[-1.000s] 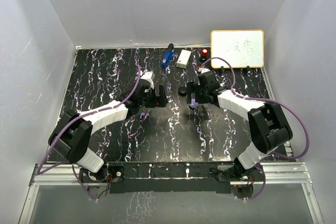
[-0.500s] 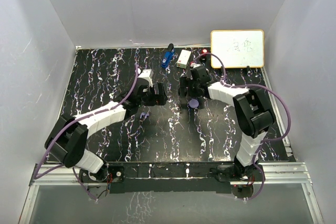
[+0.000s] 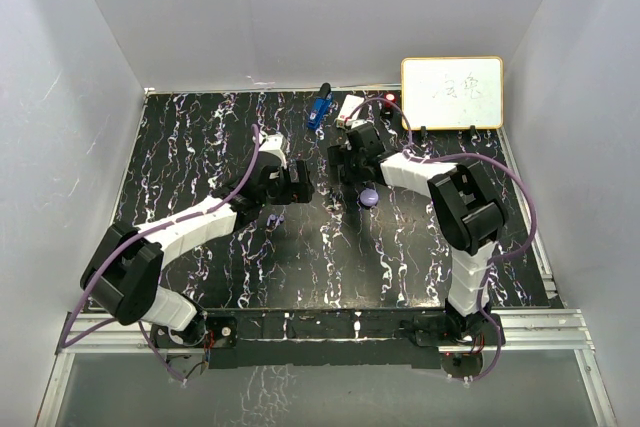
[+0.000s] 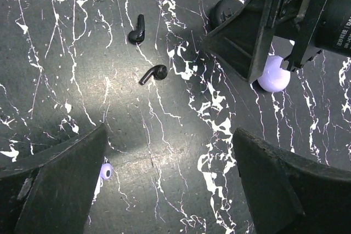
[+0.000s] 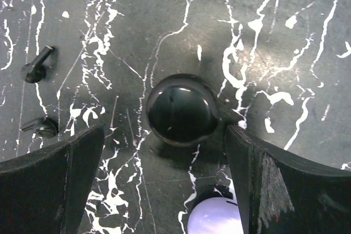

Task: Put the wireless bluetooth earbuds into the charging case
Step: Pick up the charging case at the center of the board.

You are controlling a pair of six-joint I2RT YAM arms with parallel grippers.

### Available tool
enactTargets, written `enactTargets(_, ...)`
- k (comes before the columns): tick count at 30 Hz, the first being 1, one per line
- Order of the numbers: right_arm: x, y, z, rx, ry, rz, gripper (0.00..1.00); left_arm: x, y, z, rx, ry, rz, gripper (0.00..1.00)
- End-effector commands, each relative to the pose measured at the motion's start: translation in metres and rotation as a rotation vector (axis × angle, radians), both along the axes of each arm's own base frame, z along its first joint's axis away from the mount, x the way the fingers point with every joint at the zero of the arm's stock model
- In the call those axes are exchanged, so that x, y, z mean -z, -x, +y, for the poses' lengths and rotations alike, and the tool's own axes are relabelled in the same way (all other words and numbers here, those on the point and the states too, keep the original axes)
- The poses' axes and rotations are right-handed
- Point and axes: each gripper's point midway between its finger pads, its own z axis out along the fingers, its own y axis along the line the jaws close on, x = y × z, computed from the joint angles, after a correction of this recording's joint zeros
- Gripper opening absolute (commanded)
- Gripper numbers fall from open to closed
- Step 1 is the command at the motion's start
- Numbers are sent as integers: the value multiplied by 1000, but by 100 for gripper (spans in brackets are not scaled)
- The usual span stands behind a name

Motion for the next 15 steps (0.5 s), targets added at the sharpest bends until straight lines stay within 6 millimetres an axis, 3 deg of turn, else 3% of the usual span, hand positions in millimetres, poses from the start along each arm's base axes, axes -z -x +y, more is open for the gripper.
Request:
enactTargets(1, -14, -19, 13, -3, -11, -65, 90, -14, 2, 6, -19, 7, -32, 96)
enactTargets(12, -10, -21, 5, 23, 73, -71, 86, -13, 3, 9, -32, -1, -33, 96)
enactTargets(15, -10, -16, 12, -7, 49, -55, 85, -12, 3, 10, -36, -5, -35, 96)
